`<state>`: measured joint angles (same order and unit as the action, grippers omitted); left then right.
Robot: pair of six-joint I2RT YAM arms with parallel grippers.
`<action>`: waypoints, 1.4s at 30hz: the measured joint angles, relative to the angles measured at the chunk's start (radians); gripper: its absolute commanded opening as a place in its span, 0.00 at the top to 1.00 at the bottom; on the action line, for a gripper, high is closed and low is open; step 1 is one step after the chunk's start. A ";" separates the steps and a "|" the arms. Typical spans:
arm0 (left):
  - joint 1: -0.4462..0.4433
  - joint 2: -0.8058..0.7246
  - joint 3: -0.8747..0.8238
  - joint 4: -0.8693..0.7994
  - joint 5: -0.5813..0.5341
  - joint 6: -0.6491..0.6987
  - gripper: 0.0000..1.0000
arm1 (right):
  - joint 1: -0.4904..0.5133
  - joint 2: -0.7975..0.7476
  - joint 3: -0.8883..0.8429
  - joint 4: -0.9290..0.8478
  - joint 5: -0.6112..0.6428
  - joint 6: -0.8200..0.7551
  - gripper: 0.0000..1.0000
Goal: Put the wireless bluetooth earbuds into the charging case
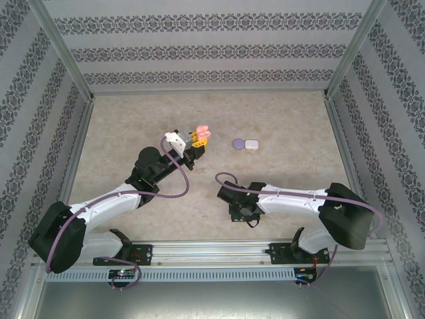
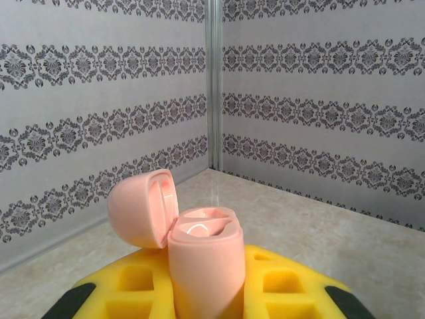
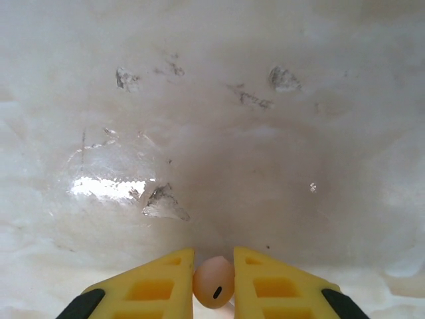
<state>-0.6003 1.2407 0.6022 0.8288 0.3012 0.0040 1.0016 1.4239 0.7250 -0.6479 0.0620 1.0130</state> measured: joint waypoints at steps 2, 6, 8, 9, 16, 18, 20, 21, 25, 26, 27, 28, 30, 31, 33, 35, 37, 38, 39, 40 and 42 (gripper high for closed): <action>0.000 0.000 0.000 0.000 0.000 0.000 1.00 | -0.029 -0.042 0.003 -0.003 0.000 -0.008 0.83; 0.000 0.000 0.000 -0.004 0.000 0.011 1.00 | -0.129 -0.143 0.055 -0.004 0.000 -0.044 0.84; 0.000 0.000 0.001 -0.006 0.000 0.018 1.00 | -0.181 -0.183 0.095 0.004 -0.006 -0.065 0.84; 0.000 0.000 0.002 -0.009 0.000 0.021 1.00 | -0.211 -0.203 0.121 0.012 -0.011 -0.080 0.85; 0.000 0.019 0.030 -0.005 0.010 0.056 1.00 | -0.388 -0.267 0.323 0.084 -0.088 -0.161 0.85; 0.000 0.039 0.036 0.000 0.025 0.064 1.00 | -0.424 -0.267 0.388 0.116 -0.112 -0.181 0.85; 0.000 0.065 0.044 0.016 0.043 0.071 1.00 | -0.452 -0.267 0.446 0.155 -0.134 -0.193 0.85; 0.000 0.081 0.049 0.026 0.053 0.073 1.00 | -0.464 -0.267 0.473 0.180 -0.144 -0.199 0.85; 0.000 0.149 0.082 0.084 0.081 0.086 1.00 | -0.490 -0.262 0.547 0.294 -0.176 -0.209 0.85; 0.000 0.164 0.092 0.100 0.084 0.090 1.00 | -0.494 -0.259 0.557 0.320 -0.183 -0.209 0.86; 0.000 0.183 0.106 0.121 0.084 0.096 1.00 | -0.496 -0.256 0.562 0.354 -0.188 -0.209 0.85; 0.000 0.200 0.119 0.142 0.083 0.101 1.00 | -0.496 -0.252 0.565 0.385 -0.195 -0.209 0.85; -0.001 0.236 0.151 0.178 0.079 0.119 1.00 | -0.502 -0.244 0.564 0.439 -0.205 -0.208 0.86; -0.001 0.255 0.170 0.196 0.071 0.133 1.00 | -0.503 -0.241 0.562 0.472 -0.209 -0.205 0.85; -0.003 0.288 0.206 0.227 0.051 0.164 1.00 | -0.507 -0.238 0.546 0.540 -0.213 -0.201 0.85; -0.005 0.323 0.247 0.259 0.027 0.199 1.00 | -0.509 -0.238 0.520 0.614 -0.214 -0.197 0.85; -0.008 0.350 0.278 0.283 0.007 0.229 1.00 | -0.509 -0.238 0.490 0.681 -0.214 -0.190 0.86; -0.008 0.363 0.296 0.294 0.000 0.244 1.00 | -0.509 -0.238 0.475 0.711 -0.214 -0.185 0.85; -0.008 0.372 0.308 0.305 -0.004 0.254 1.00 | -0.508 -0.238 0.460 0.745 -0.214 -0.182 0.85; -0.008 0.381 0.321 0.315 -0.010 0.264 1.00 | -0.508 -0.238 0.442 0.783 -0.214 -0.179 0.85; -0.008 0.389 0.337 0.325 -0.016 0.282 1.00 | -0.505 -0.236 0.412 0.849 -0.214 -0.179 0.85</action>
<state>-0.6086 1.6302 0.9390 1.1538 0.2852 0.2859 0.4961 1.1877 1.1370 0.2008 -0.1516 0.8345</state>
